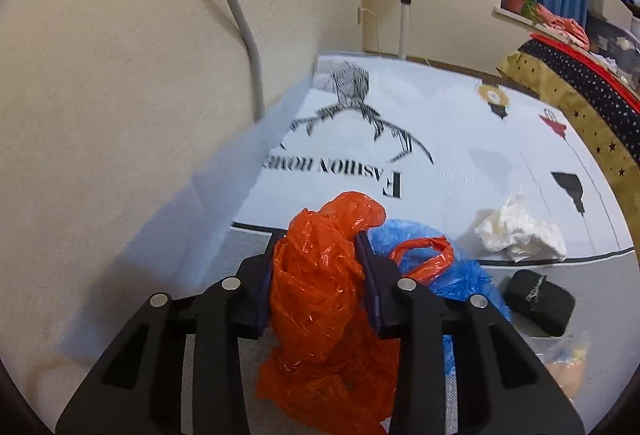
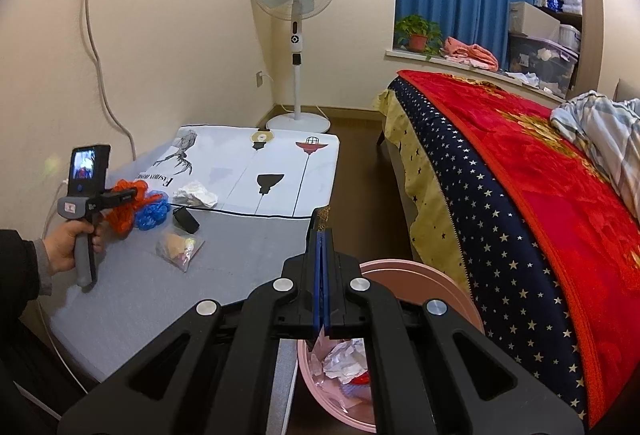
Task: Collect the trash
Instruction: 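Grasp the orange plastic bag with the left tool while the right tool holds the pouch, then carry both items over the pink wastebasket and open both tools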
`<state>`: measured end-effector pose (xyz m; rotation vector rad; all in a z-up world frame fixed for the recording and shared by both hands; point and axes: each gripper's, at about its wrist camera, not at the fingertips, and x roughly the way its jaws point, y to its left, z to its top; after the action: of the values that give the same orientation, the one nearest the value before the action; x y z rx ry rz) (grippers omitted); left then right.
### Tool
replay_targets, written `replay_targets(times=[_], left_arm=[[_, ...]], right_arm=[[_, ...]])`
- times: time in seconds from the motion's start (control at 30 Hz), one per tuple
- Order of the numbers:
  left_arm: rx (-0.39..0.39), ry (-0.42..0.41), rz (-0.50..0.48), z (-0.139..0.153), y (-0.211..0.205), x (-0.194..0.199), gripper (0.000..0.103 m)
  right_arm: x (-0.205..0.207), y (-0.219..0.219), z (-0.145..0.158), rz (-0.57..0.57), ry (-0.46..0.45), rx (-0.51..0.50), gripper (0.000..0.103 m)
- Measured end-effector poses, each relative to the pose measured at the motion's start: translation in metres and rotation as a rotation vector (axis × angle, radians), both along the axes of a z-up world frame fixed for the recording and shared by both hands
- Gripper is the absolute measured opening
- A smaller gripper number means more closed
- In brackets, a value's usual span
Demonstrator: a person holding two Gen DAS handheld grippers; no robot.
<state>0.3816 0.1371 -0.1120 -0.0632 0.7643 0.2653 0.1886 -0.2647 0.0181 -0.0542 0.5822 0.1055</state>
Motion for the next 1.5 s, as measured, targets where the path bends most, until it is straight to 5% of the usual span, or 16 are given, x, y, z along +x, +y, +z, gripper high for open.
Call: replay_targets(times=[0.27, 0.53, 0.97, 1.5], left_arm=[[0.037, -0.064, 0.025, 0.077, -0.015, -0.048, 0.035], [0.032, -0.141, -0.132, 0.150, -0.095, -0.154, 0.035], [-0.006, -0.095, -0.379, 0.164, -0.212, -0.279, 0.035], [-0.024, -0.071, -0.516, 0.164, -0.271, -0.312, 0.035]], right_arm=[[-0.012, -0.008, 0.010, 0.019, -0.028, 0.030, 0.001], [-0.033, -0.010, 0.023, 0.054, -0.082, 0.046, 0.001], [-0.104, -0.038, 0.044, 0.026, -0.096, 0.136, 0.001], [-0.172, -0.061, 0.048, 0.018, -0.137, 0.176, 0.001]])
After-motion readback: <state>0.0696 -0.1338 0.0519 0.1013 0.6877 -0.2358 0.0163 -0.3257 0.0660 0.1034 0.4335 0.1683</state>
